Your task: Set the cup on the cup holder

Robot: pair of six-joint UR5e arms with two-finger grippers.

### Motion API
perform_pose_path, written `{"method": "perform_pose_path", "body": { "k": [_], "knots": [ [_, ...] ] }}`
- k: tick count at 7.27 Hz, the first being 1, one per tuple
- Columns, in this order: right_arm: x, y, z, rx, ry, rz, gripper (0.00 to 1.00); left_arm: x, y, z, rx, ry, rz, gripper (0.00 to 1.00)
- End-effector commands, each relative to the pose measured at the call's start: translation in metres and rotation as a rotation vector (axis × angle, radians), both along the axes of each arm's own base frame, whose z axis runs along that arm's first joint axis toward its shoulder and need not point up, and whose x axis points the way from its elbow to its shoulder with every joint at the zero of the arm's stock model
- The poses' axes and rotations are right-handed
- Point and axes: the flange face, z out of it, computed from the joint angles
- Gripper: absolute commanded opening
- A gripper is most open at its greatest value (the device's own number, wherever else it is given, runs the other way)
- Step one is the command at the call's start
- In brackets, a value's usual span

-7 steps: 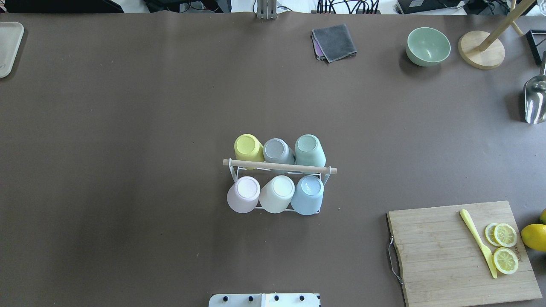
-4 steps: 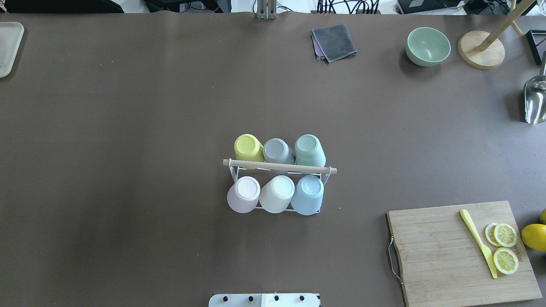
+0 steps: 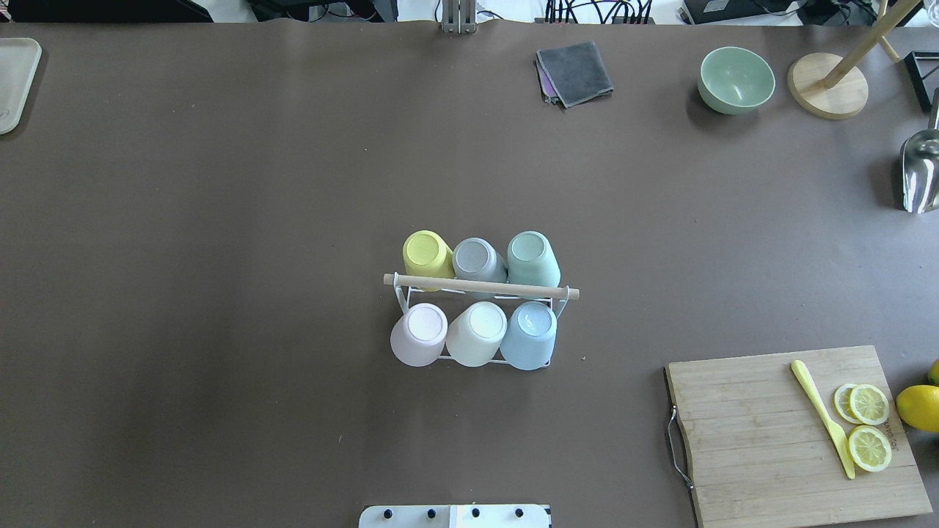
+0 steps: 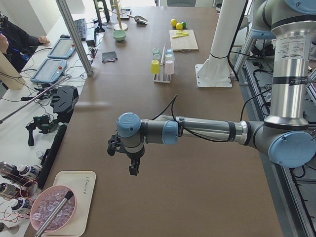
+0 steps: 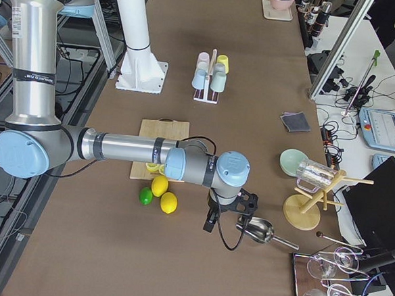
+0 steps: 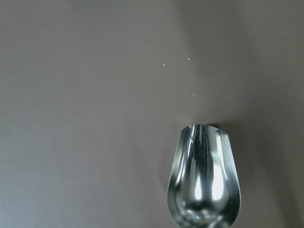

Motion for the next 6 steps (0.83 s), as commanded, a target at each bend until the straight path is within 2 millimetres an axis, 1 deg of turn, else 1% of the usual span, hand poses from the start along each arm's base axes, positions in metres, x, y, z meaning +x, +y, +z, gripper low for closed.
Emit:
{"method": "perform_pose_path", "body": {
  "k": [1, 2, 3, 6],
  "knots": [
    [0.0, 0.0, 0.0, -0.001, -0.001, 0.0, 1.0, 0.0, 0.002, 0.001, -0.002, 0.0, 0.0, 0.98],
    [0.0, 0.006, 0.009, -0.027, 0.0, 0.0, 1.0, 0.0, 0.002, 0.002, -0.003, 0.0, 0.0, 0.98],
    [0.0, 0.021, 0.02, -0.044, -0.004, 0.001, 1.0, 0.0, 0.003, 0.003, -0.005, 0.0, 0.0, 0.98],
    [-0.001, 0.018, 0.015, -0.031, -0.008, 0.0, 1.0, 0.0, 0.003, 0.004, -0.005, 0.0, 0.0, 0.98]
  ]
}}
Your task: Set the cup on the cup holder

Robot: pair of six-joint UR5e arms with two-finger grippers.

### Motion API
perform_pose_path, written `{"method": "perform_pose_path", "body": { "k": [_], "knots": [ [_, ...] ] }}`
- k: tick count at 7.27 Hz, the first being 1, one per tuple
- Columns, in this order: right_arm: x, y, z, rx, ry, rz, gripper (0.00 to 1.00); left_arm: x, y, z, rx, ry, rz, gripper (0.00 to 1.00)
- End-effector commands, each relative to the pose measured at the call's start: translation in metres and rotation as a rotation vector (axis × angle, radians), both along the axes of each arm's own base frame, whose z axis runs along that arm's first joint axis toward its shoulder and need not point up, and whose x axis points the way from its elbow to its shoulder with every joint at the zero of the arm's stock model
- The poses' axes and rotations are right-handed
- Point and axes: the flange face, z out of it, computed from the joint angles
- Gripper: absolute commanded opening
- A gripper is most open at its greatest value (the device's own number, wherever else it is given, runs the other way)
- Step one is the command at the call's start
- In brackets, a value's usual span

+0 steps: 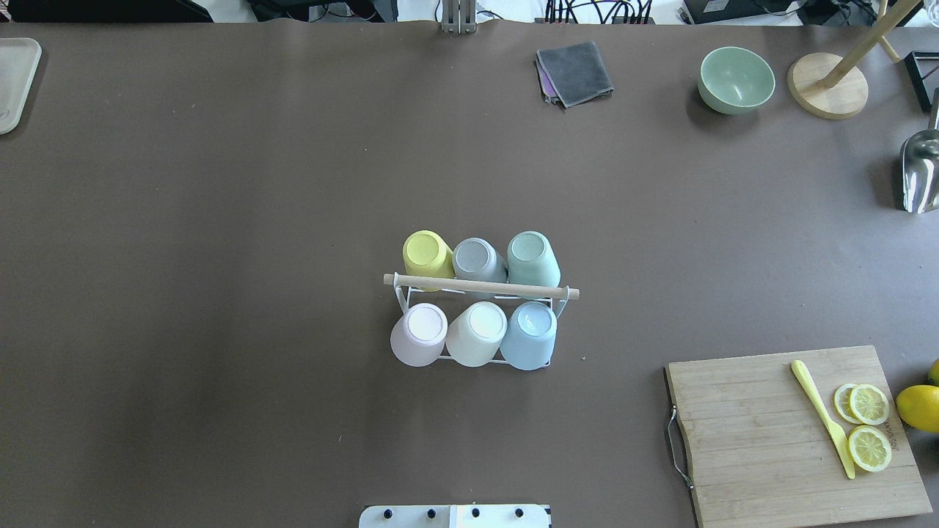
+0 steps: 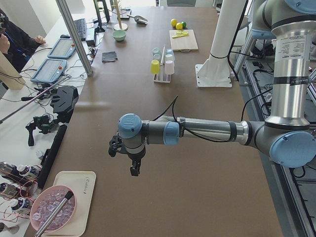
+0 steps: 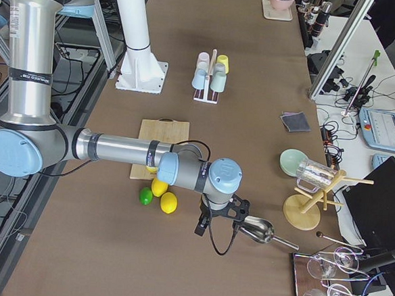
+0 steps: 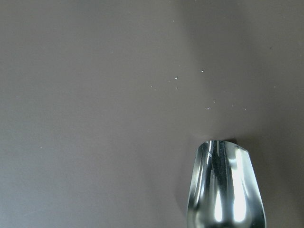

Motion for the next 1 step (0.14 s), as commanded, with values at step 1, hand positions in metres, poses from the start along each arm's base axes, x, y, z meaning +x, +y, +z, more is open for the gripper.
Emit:
{"method": "perform_pose_path", "body": {
  "k": [1],
  "knots": [
    [-0.0002, -0.0039, -0.01, 0.022, 0.001, -0.002, 1.0, 0.0, 0.0001, 0.0028, -0.003, 0.0, 0.0, 0.98]
  ]
}}
